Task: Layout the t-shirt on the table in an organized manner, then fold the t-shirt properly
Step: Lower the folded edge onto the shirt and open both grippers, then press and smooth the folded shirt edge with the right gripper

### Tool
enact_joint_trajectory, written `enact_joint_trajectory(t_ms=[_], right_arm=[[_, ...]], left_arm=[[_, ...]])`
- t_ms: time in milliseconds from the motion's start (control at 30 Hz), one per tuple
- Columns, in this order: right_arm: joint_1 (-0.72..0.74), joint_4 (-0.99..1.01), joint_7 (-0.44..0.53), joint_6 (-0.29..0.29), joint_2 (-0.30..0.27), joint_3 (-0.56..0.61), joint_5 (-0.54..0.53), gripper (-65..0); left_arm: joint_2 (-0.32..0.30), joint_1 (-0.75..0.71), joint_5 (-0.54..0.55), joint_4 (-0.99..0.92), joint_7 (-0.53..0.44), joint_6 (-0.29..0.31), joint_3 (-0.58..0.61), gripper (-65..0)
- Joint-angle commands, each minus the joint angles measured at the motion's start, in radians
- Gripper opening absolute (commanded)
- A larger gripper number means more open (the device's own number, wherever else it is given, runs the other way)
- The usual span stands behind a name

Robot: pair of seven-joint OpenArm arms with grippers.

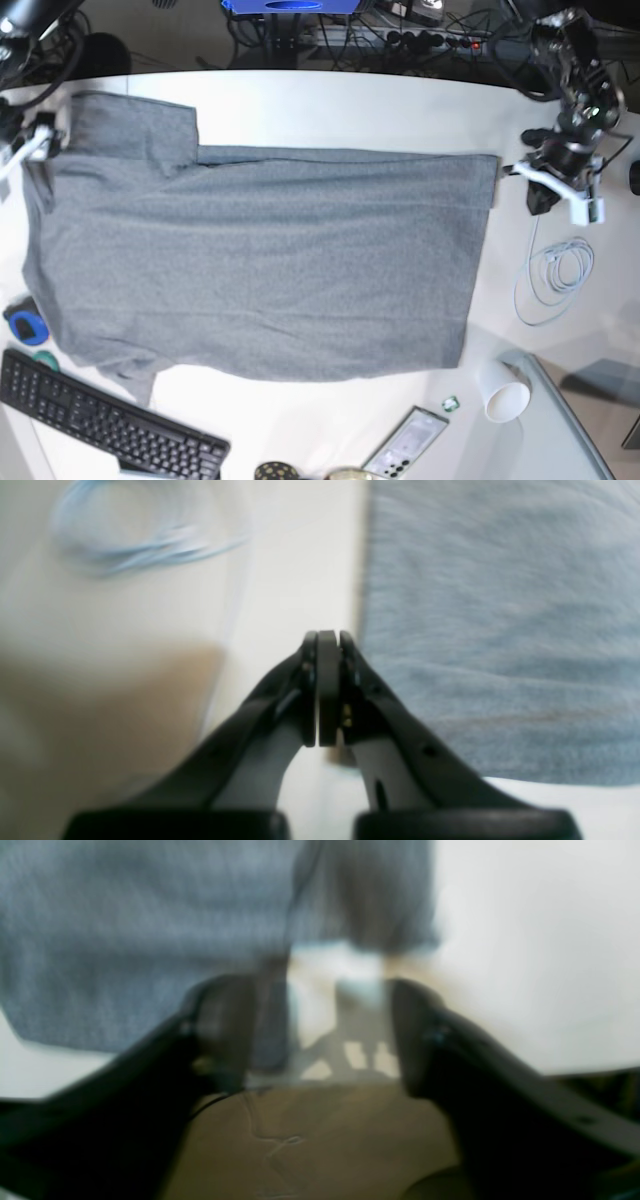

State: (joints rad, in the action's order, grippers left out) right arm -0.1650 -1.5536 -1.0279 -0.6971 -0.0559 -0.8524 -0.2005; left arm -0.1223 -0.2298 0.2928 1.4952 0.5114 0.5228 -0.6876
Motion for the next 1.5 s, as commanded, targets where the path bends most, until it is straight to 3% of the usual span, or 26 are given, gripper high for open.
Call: enact_joint_trajectory(t_ms=[0,100,367,633,767,967,1067,1167,1200,1367,1467], right_arm=[[-0.003,-0.023,0.039,-0.001,-0.003,0.0,-0.021,-15.3],[-0.041,-0.009,0.1,-0.001,0.011,0.005,-0.02,-12.8],[-0.048,0.109,0.157,-0.001,0.001,0.005,-0.015,-12.8],[-0.08,0.14,0.159,-0.001,0.014,0.006,-0.015,-12.9],[-0.109,0.132,0.162,-0.001,0.024,0.074,-0.018,-13.7],[-0.12,0.141,0.165,-0.001,0.034,0.127,-0.02,-31.4],[-0.117,0.135,0.165,-0.001,0.037,0.127,-0.02,-44.1],[-0.112,0.13,0.16,-0.001,0.037,0.127,-0.02,-62.1],[-0.11,0.129,0.16,-0.001,0.035,0.127,-0.02,-65.0],[-0.084,0.052,0.153,-0.001,0.035,0.134,-0.02,-64.8],[-0.035,-0.008,0.082,-0.001,0.031,0.134,-0.017,-64.8]], left_arm=[[-0.026,-0.013,0.035,0.015,-0.02,0.003,-0.013,-65.0],[-0.066,-0.069,0.082,0.009,-0.023,0.003,-0.019,-65.0],[-0.078,-0.112,0.079,0.009,-0.024,0.003,-0.024,-65.0],[-0.076,-0.112,0.081,0.009,-0.024,0.003,-0.024,-65.0],[-0.076,-0.107,0.076,0.009,-0.024,0.003,-0.024,-65.0],[-0.076,-0.102,0.076,0.009,-0.024,0.003,-0.024,-65.0],[-0.076,-0.104,0.076,0.008,-0.024,0.003,-0.024,-65.0],[-0.076,-0.104,0.076,0.008,-0.024,0.003,-0.024,-65.0],[-0.076,-0.102,0.076,0.008,-0.024,0.003,-0.024,-65.0],[-0.076,-0.101,0.076,0.008,-0.024,0.003,-0.02,-65.0],[-0.076,-0.101,0.076,0.008,-0.024,0.003,-0.019,-65.0]])
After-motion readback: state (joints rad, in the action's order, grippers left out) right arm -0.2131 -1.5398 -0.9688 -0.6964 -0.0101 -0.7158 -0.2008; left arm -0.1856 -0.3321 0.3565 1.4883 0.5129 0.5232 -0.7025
